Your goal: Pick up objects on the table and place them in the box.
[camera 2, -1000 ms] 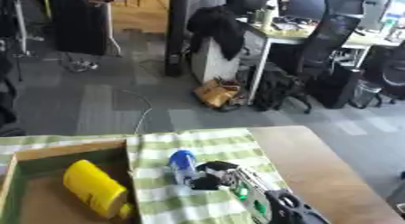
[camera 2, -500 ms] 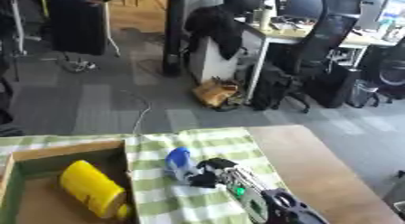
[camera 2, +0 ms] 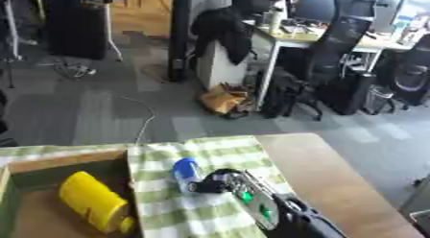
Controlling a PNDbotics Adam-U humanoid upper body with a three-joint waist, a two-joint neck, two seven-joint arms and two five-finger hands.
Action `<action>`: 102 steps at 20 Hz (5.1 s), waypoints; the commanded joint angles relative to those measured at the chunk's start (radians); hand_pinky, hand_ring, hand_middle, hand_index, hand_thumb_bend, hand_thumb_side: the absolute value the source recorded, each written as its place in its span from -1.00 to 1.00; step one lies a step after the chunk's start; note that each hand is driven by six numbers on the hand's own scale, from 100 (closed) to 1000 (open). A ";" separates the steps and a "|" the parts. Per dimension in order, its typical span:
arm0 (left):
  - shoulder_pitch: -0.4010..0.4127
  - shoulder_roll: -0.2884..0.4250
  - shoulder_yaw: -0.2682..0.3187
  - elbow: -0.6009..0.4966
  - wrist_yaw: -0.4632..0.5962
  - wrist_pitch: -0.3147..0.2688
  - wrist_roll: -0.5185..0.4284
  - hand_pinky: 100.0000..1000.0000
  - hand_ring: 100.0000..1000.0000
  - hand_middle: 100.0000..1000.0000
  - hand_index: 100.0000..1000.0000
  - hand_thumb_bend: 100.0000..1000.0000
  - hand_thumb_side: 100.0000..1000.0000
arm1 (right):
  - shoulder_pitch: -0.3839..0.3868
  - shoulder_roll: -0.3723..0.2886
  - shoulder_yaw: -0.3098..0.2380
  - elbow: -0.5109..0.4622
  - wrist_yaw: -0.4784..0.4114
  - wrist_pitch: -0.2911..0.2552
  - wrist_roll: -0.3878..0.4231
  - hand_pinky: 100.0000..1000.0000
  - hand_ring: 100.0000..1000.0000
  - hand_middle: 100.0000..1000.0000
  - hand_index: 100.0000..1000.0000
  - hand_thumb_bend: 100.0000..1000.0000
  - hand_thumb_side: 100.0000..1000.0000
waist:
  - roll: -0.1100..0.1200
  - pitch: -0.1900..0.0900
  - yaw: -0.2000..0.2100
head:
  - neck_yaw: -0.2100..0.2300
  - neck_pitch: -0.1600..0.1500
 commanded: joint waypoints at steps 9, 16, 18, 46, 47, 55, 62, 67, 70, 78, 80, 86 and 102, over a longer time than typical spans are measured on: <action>-0.013 0.011 -0.002 -0.019 -0.001 -0.002 -0.005 0.84 0.92 0.85 0.93 -1.00 1.00 | -0.025 -0.032 0.004 -0.071 0.000 0.019 0.022 1.00 1.00 1.00 1.00 -0.09 1.00 | -0.004 -0.040 -0.001 | 0.000 0.017; -0.014 0.007 -0.004 -0.019 0.001 -0.003 -0.008 0.83 0.92 0.85 0.93 -1.00 1.00 | -0.025 -0.022 0.004 -0.068 0.008 0.030 0.000 1.00 1.00 1.00 1.00 -0.12 1.00 | -0.005 -0.035 0.004 | -0.010 0.002; -0.017 0.005 -0.004 -0.019 0.002 -0.004 -0.009 0.83 0.92 0.85 0.93 -1.00 1.00 | -0.025 -0.018 0.006 -0.062 0.010 0.031 -0.009 1.00 1.00 1.00 1.00 -0.12 1.00 | -0.007 -0.031 0.008 | -0.013 -0.002; -0.045 -0.002 -0.007 -0.019 -0.003 -0.013 -0.010 0.83 0.92 0.85 0.93 -1.00 1.00 | -0.034 -0.005 -0.022 -0.006 0.218 0.132 -0.173 1.00 1.00 0.95 1.00 -0.87 1.00 | -0.065 0.015 0.056 | -0.073 -0.002; -0.045 -0.001 -0.006 -0.019 -0.004 -0.013 -0.010 0.83 0.92 0.85 0.93 -1.00 1.00 | -0.034 -0.006 -0.023 -0.006 0.221 0.139 -0.181 1.00 1.00 0.95 1.00 -0.87 1.00 | -0.066 0.013 0.055 | -0.075 -0.002; -0.043 -0.002 -0.007 -0.019 -0.006 -0.007 -0.014 0.83 0.92 0.85 0.93 -1.00 1.00 | -0.036 -0.007 -0.019 -0.019 0.215 0.165 -0.211 0.99 1.00 0.67 1.00 -1.00 1.00 | -0.068 -0.005 0.051 | -0.079 0.012; -0.044 -0.005 -0.005 -0.019 -0.004 -0.006 -0.015 0.83 0.92 0.85 0.93 -1.00 1.00 | -0.021 -0.005 -0.019 -0.018 0.188 0.185 -0.251 0.99 1.00 0.72 0.98 -1.00 1.00 | -0.066 -0.008 0.058 | -0.086 0.001; -0.047 -0.007 -0.006 -0.019 -0.003 -0.006 -0.018 0.84 0.92 0.85 0.93 -1.00 1.00 | -0.025 -0.005 -0.024 -0.011 0.115 0.178 -0.231 1.00 1.00 0.96 1.00 -1.00 1.00 | -0.067 -0.007 0.056 | -0.092 0.005; -0.048 -0.008 -0.006 -0.019 -0.003 -0.007 -0.019 0.84 0.92 0.85 0.93 -1.00 1.00 | -0.025 -0.009 -0.025 -0.013 0.076 0.183 -0.233 1.00 1.00 0.97 1.00 -1.00 1.00 | -0.069 -0.007 0.057 | -0.096 0.005; -0.044 -0.003 -0.004 -0.019 -0.005 -0.005 -0.018 0.84 0.92 0.85 0.93 -1.00 1.00 | -0.024 -0.021 -0.029 -0.014 0.022 0.189 -0.233 1.00 1.00 0.99 1.00 -1.00 1.00 | -0.080 -0.007 0.050 | -0.103 0.004; -0.042 -0.001 -0.003 -0.019 -0.007 -0.004 -0.017 0.84 0.92 0.85 0.93 -1.00 1.00 | -0.028 -0.025 -0.028 -0.020 0.020 0.187 -0.226 1.00 1.00 0.99 1.00 -1.00 1.00 | -0.082 -0.012 0.045 | -0.104 0.008; -0.037 0.006 -0.002 -0.019 -0.012 -0.002 -0.019 0.84 0.91 0.85 0.93 -1.00 1.00 | -0.034 -0.037 -0.031 -0.040 0.029 0.191 -0.216 1.00 1.00 1.00 1.00 -1.00 1.00 | -0.090 -0.027 0.035 | -0.102 0.031; -0.051 -0.004 -0.008 -0.019 -0.013 -0.005 -0.024 0.84 0.91 0.85 0.93 -1.00 1.00 | -0.038 -0.020 -0.038 -0.028 0.032 0.203 -0.237 1.00 1.00 1.00 1.00 -1.00 1.00 | -0.110 -0.013 0.050 | -0.139 0.046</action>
